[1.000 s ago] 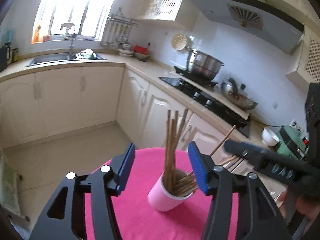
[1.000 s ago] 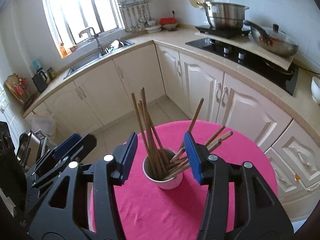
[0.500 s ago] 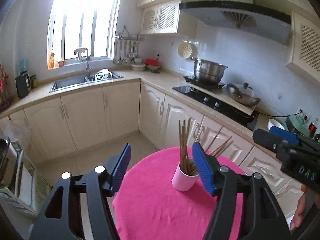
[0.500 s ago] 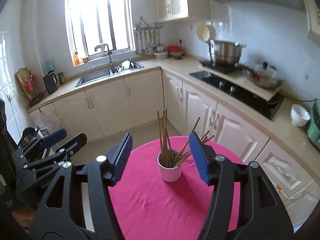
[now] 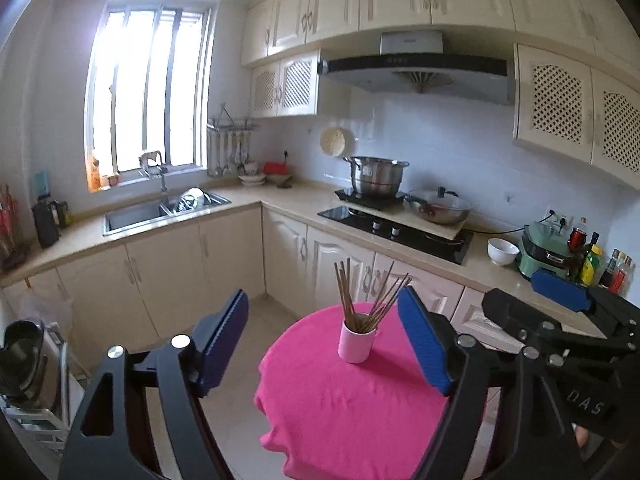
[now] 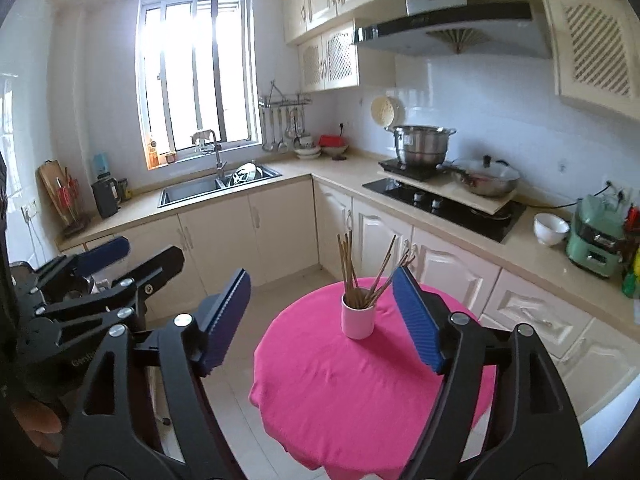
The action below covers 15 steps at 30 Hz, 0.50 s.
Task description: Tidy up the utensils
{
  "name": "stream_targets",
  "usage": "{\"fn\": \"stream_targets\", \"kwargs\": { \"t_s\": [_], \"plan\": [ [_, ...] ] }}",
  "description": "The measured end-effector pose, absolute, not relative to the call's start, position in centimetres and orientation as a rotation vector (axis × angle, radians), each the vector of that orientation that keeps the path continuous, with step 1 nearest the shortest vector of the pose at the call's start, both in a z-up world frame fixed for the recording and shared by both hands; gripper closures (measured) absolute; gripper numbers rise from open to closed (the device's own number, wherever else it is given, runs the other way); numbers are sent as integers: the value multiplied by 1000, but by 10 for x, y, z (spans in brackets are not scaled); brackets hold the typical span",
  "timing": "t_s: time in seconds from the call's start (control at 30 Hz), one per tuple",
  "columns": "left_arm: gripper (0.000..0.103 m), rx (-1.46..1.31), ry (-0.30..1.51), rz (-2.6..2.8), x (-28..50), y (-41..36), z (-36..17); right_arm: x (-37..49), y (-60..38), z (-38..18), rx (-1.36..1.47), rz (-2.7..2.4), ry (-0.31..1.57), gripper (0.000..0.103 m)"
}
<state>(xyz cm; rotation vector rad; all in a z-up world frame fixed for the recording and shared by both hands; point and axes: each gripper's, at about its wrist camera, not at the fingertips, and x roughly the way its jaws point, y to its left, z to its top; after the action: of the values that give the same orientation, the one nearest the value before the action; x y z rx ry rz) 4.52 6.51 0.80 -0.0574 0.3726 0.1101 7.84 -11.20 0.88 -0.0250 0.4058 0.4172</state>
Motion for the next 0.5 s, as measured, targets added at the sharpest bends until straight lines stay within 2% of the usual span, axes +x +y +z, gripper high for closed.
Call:
{"fn": "stream_targets", "kwargs": {
  "t_s": [0.2,0.5],
  "plan": [
    [26,-45,327,114,-1,62,34,25,-110,26,-39,406,375,30],
    [26,-12,287,127,-37,53,56,-9,-117,44,-39,410,344,29]
  ]
}}
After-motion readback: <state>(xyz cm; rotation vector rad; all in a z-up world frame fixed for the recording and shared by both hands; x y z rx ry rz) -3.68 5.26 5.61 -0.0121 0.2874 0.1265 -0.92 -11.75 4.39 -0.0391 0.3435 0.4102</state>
